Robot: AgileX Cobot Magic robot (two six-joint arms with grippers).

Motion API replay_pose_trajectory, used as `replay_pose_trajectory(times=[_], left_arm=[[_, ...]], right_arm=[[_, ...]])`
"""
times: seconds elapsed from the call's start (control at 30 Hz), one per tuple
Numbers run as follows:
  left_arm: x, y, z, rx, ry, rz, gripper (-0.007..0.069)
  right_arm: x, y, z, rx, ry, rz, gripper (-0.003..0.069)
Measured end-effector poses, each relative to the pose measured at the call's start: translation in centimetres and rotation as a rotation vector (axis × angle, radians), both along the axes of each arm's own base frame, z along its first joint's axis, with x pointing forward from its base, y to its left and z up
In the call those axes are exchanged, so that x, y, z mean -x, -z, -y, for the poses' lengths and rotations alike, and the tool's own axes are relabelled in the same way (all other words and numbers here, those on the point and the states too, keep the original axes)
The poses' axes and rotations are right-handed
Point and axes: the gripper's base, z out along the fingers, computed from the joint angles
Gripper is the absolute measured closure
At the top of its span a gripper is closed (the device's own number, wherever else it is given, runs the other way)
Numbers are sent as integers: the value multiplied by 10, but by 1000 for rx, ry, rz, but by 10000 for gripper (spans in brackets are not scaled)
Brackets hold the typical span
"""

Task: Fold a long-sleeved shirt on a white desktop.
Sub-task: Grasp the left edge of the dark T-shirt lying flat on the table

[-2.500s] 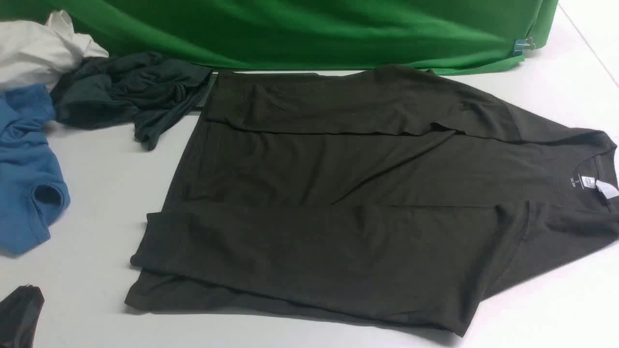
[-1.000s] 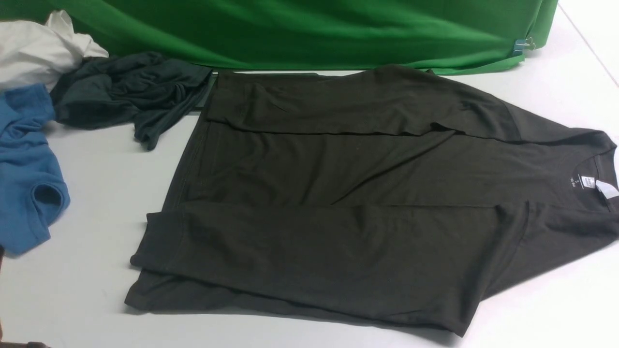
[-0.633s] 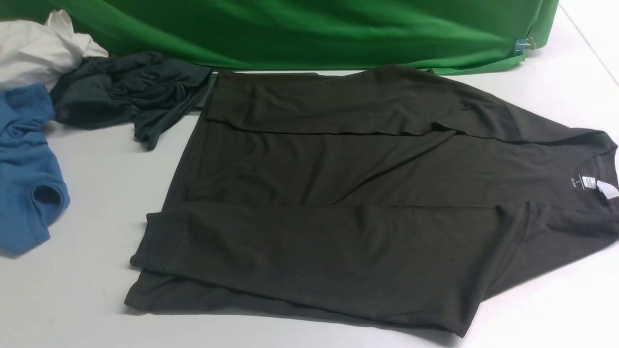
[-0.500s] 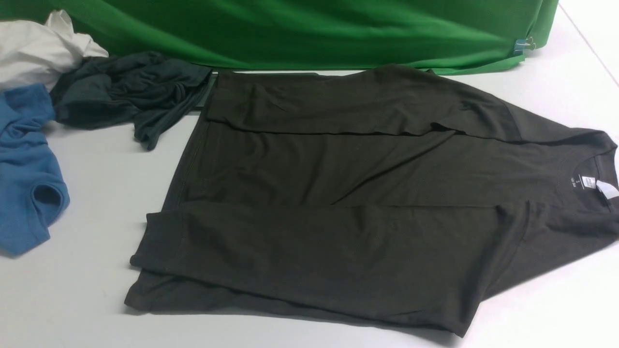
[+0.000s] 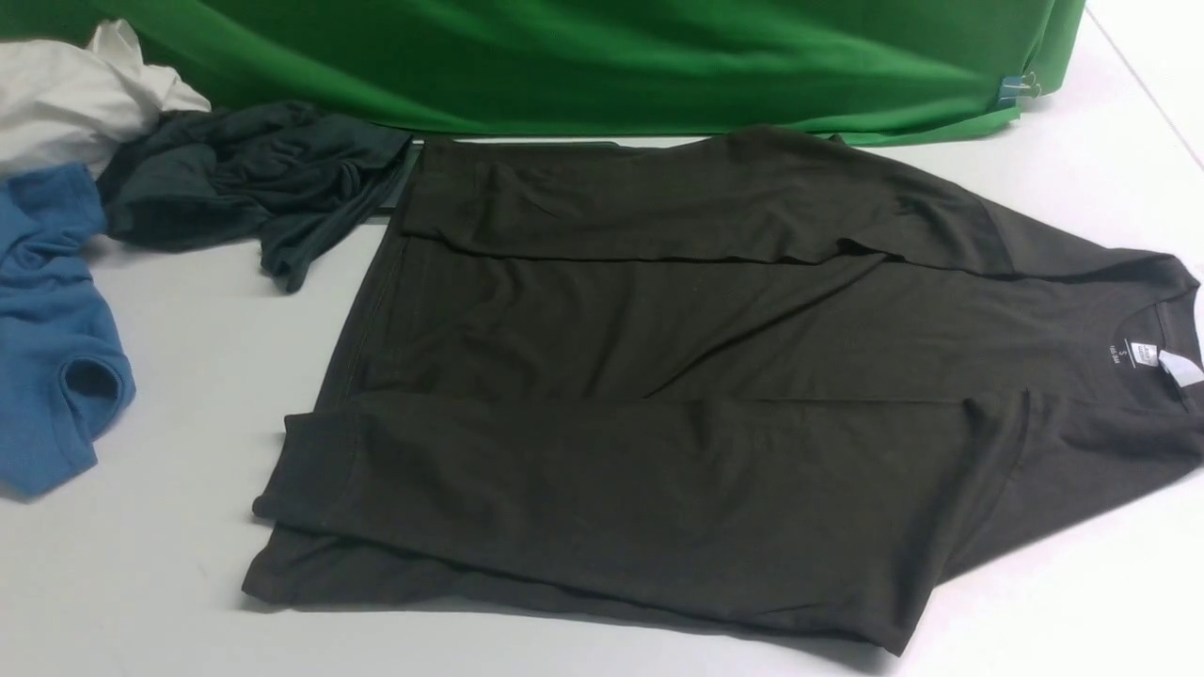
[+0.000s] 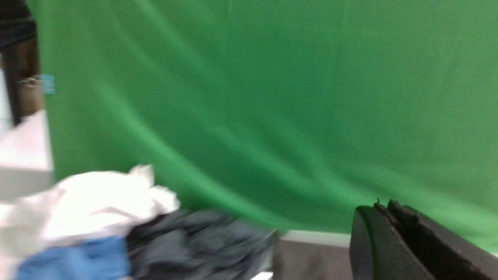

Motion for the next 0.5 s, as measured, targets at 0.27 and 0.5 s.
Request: replay_pose_trajectory(times=[0.27,0.5], left_arm=[[-46,40,5,80,39,-350,603],[-101,114,10,126,65,-856,561]], right_arm=[[-51,32,-10,69,-110,-387,419],[-67,58,-40,136,-311,-572,419]])
